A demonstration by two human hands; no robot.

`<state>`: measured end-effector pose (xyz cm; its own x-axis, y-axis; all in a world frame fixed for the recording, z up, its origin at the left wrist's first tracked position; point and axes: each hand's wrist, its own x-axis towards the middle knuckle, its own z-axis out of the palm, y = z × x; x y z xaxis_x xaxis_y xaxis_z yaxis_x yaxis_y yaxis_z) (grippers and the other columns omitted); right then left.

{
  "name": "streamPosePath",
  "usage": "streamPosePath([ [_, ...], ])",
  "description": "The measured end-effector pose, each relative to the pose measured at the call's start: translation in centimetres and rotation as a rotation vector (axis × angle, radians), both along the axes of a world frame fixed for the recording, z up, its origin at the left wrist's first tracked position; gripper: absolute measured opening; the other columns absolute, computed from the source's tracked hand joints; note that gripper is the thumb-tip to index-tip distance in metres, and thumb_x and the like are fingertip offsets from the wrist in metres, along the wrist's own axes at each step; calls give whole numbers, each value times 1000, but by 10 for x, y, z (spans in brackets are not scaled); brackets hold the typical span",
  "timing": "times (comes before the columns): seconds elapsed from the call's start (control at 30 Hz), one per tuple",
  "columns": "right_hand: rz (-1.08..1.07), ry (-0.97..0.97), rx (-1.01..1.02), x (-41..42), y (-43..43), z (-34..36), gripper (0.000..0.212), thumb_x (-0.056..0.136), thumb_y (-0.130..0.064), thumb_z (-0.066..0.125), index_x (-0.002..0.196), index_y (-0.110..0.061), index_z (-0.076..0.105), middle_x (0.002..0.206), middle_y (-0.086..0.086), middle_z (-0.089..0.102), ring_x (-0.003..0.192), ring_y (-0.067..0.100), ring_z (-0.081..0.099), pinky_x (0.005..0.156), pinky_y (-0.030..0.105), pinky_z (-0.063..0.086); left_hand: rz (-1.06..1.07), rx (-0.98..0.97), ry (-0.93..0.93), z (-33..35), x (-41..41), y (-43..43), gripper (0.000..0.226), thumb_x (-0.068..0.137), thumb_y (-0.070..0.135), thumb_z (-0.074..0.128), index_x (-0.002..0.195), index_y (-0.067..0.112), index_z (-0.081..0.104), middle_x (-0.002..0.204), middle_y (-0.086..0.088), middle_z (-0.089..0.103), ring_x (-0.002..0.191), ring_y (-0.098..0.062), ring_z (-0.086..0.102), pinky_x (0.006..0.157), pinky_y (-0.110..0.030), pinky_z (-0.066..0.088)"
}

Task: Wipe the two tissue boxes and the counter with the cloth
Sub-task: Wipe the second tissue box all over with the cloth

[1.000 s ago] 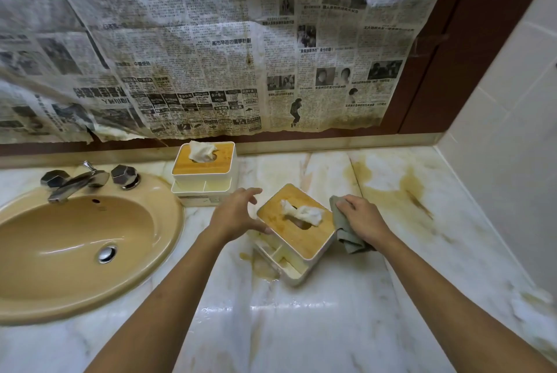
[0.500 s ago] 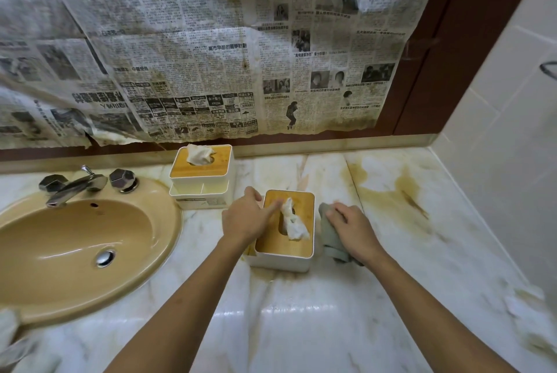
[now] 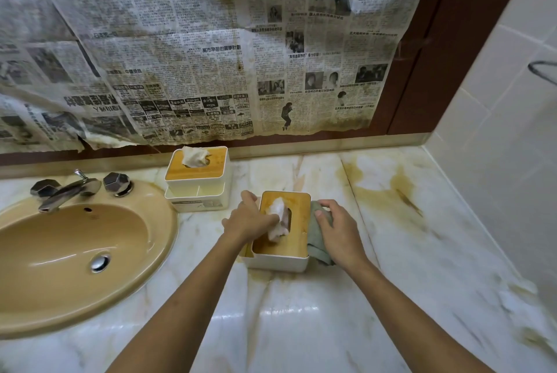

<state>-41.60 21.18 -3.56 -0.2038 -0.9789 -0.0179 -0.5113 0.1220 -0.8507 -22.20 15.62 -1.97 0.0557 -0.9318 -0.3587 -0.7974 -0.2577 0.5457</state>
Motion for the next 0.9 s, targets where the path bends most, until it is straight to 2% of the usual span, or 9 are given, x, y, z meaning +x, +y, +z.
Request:
streamPosePath([
  [0.1,40,75,-18,20,13,-8,30,103,-29,46,131,-24,55,120,-1,49,100,16,57,88,29,47,47,36,133,2,6,1,65,68,59,52,123,25,40,114,-3,63,109,-26,59,102,-53,43],
  [0.17,103,227,-16,33,21,-14,37,104,-32,42,140,-28,49,129,-2,35,101,15,53,86,29,50,60,20,155,3,7,3,64,66,58,47,121,25,47,113,0,64,109,-25,58,102,-51,42],
  [0.27,146,456,72,39,16,-20,47,106,-42,28,153,-40,26,155,-1,8,126,26,41,87,39,52,51,-35,136,-1,9,3,56,72,56,50,119,26,54,107,5,65,108,-24,60,100,-50,43],
  [0.33,155,500,119,38,4,-21,49,105,-45,23,154,-43,17,161,-2,-4,133,31,35,89,44,51,34,-82,108,-4,12,4,53,77,57,53,120,27,57,107,7,66,109,-22,61,99,-48,44],
  [0.37,155,507,134,37,-4,-20,50,105,-45,22,155,-43,15,162,-1,-6,135,34,33,90,46,51,21,-89,102,-5,13,5,59,75,63,54,121,28,58,108,7,66,108,-20,61,98,-48,44],
  [0.47,122,511,158,33,-37,-18,51,106,-43,21,156,-37,14,162,5,3,133,38,39,91,48,50,-58,-69,55,-5,16,7,96,50,88,58,127,30,57,115,10,63,108,-17,59,95,-47,45],
  [0.53,121,506,181,30,-56,-15,52,106,-42,20,157,-33,13,159,7,14,126,36,47,91,45,48,-127,-71,-27,-6,18,8,109,42,89,66,132,30,53,121,10,61,112,-17,57,94,-47,44],
  [0.67,132,509,206,30,-63,-13,54,107,-40,19,159,-27,8,154,9,26,120,34,52,91,43,46,-173,-105,-134,-10,20,6,106,49,72,83,139,28,46,127,8,59,118,-20,53,94,-46,42],
  [0.9,183,602,191,37,12,-31,62,105,-47,20,158,-25,-3,153,8,26,113,29,56,79,38,51,-179,-109,-109,-15,17,2,100,51,66,85,136,28,48,127,6,58,118,-20,52,92,-44,41],
])
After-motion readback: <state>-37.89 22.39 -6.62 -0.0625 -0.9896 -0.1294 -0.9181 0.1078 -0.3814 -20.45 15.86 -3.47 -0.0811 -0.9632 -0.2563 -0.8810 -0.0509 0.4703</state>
